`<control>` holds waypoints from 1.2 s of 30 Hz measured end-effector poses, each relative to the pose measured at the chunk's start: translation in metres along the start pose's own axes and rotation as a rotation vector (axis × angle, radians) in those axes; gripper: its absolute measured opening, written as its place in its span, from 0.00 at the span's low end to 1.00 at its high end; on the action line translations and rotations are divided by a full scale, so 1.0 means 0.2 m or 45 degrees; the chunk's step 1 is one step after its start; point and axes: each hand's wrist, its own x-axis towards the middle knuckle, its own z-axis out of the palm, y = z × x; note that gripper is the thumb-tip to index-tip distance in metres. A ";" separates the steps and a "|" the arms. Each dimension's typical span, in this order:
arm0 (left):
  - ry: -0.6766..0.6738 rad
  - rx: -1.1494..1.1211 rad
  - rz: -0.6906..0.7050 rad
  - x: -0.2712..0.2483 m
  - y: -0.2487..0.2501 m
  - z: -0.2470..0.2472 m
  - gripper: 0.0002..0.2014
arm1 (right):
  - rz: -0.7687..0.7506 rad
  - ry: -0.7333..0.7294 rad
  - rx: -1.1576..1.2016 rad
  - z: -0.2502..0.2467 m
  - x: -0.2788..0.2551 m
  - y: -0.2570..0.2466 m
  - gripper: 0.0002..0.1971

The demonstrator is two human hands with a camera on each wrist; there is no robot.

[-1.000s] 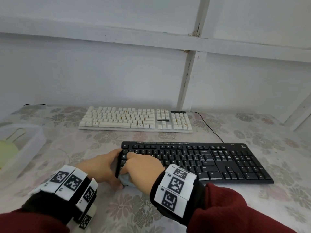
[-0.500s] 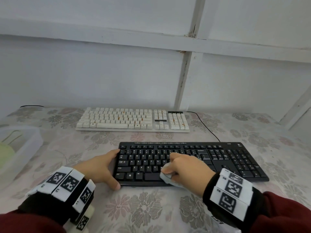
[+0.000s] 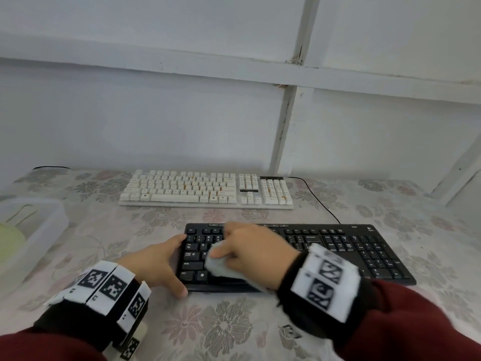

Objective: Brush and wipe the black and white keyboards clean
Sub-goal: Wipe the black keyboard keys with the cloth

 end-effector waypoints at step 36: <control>-0.014 -0.032 0.059 0.02 -0.03 0.01 0.63 | 0.408 -0.133 -0.078 0.09 -0.37 0.46 0.05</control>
